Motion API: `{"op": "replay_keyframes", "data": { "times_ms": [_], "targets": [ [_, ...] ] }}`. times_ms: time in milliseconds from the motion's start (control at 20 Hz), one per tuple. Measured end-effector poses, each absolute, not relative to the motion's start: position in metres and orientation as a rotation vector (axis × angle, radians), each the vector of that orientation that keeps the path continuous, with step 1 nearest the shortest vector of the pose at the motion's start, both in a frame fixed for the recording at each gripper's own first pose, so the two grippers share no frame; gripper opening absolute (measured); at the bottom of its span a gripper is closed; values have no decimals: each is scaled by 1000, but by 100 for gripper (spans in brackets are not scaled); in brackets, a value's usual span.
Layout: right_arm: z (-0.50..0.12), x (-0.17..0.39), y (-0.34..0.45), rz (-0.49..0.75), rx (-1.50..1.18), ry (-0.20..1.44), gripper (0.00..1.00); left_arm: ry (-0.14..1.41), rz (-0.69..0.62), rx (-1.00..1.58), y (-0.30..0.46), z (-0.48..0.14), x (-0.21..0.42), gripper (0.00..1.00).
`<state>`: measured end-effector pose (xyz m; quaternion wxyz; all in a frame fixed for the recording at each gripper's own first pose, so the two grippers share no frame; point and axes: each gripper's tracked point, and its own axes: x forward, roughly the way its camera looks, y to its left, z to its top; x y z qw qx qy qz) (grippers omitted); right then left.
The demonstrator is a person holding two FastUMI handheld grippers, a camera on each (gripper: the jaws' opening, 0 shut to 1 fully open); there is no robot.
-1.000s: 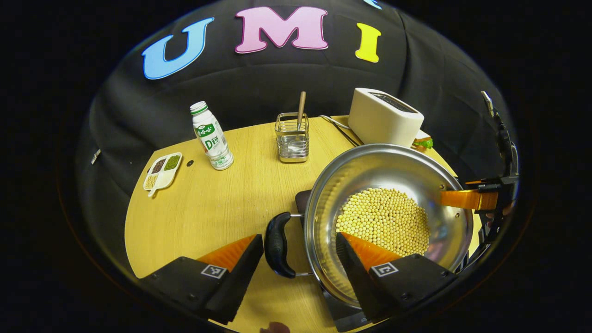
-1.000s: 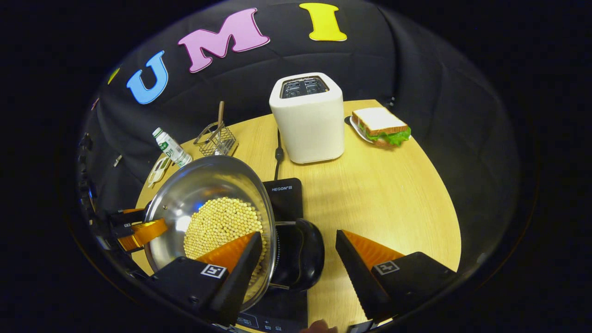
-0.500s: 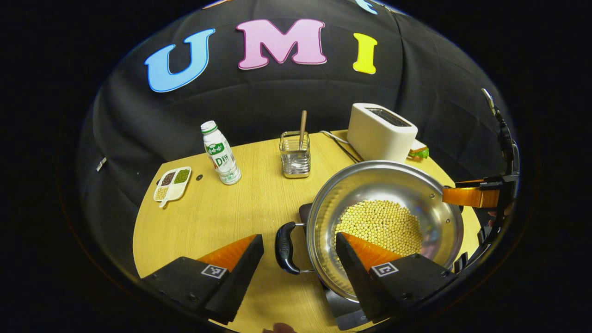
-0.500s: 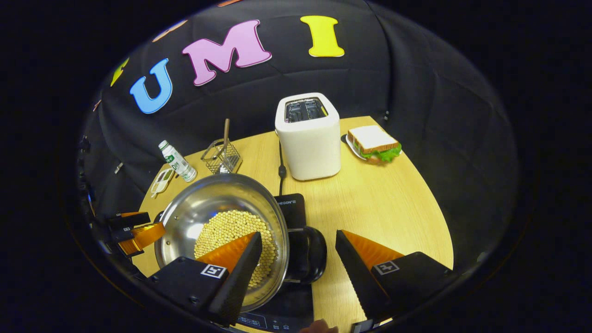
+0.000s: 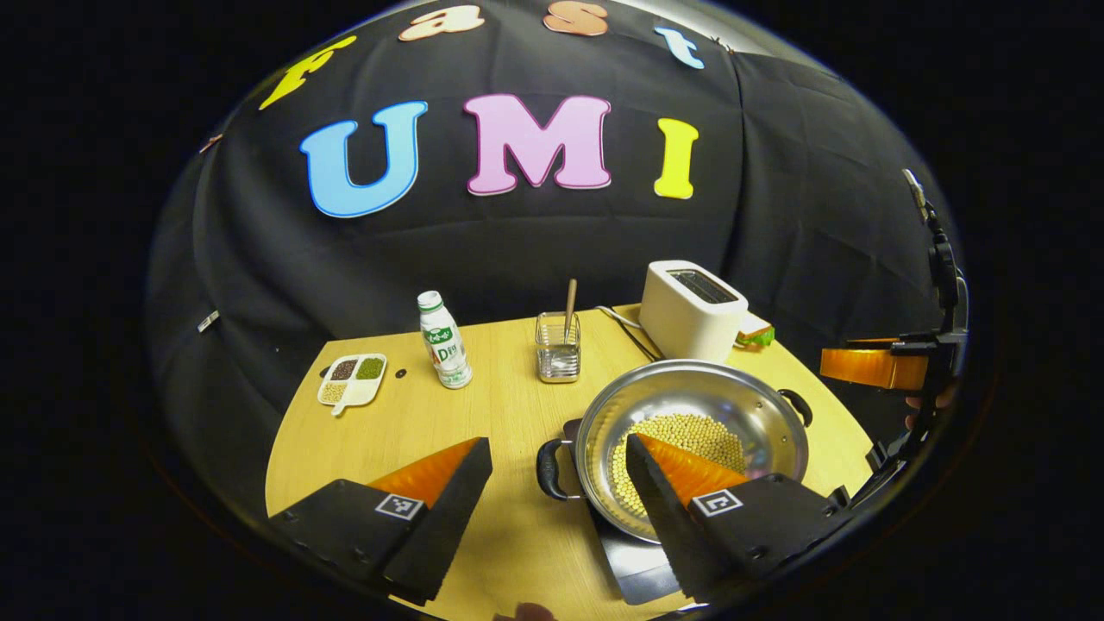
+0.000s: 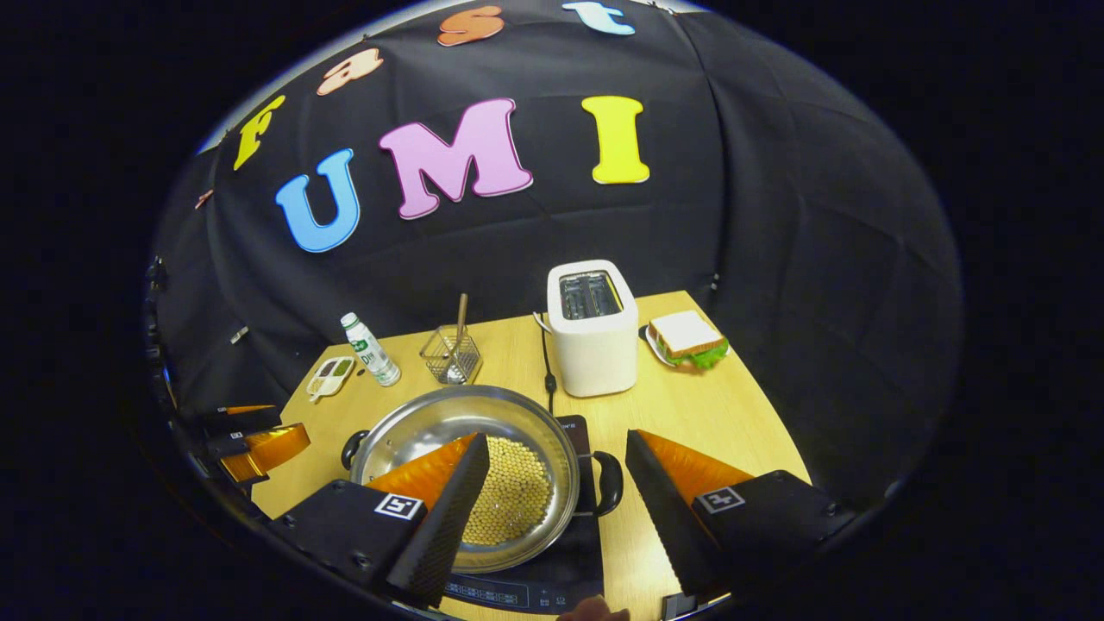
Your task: First push the handle of the pot to place it horizontally, then grasp the pot with both hands and set it on the induction cooktop.
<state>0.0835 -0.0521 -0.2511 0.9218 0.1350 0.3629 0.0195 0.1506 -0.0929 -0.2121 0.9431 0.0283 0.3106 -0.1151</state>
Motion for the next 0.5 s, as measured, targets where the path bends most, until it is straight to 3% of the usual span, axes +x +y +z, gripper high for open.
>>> {"op": "replay_keyframes", "data": {
  "times_ms": [500],
  "targets": [
    [-143, 63, -40, 30, 179, 495, 98, 371, -170, 18, -53, -113, 113, 98]
  ]
}}
